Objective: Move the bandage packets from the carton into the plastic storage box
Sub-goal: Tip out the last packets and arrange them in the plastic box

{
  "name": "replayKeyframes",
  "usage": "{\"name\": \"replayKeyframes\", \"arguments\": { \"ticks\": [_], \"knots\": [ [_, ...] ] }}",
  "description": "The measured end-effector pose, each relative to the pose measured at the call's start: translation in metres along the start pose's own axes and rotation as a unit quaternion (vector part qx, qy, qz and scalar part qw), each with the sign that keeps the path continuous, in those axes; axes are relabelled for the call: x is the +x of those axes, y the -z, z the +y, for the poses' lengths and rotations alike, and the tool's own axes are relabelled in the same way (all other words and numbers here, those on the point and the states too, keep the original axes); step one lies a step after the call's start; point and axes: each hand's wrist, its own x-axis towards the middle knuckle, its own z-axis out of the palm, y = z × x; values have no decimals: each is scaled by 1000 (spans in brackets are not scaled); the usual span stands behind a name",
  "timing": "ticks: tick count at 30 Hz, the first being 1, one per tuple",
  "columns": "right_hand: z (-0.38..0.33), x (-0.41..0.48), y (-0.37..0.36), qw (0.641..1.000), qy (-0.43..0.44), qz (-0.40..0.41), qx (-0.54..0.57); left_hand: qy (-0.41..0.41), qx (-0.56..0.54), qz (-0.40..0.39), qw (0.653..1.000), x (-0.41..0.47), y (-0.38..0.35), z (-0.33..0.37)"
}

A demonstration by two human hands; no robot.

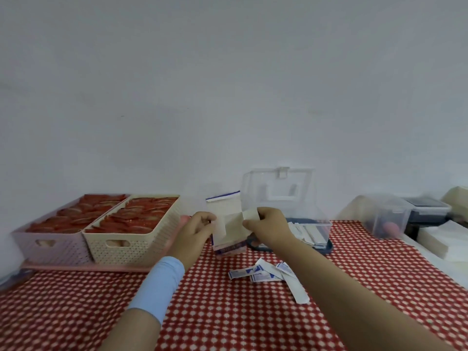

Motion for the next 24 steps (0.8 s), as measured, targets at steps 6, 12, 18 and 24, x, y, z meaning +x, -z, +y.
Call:
{"name": "replayKeyframes", "arguments": {
  "ticks": [6,12,18,24],
  "knots": [
    [-5,14,-19,999,23,-4,24,40,69,27,996,27,-1,-11],
    [6,21,-18,997,49,-37,-50,55,2,51,997,43,-4,-13],
    [7,36,-25,993,42,-18,-113,20,37,42,998,47,-1,-6],
    [8,38,-24,993,63,-8,-101,12,69,11,997,37,2,-3]
  ]
}}
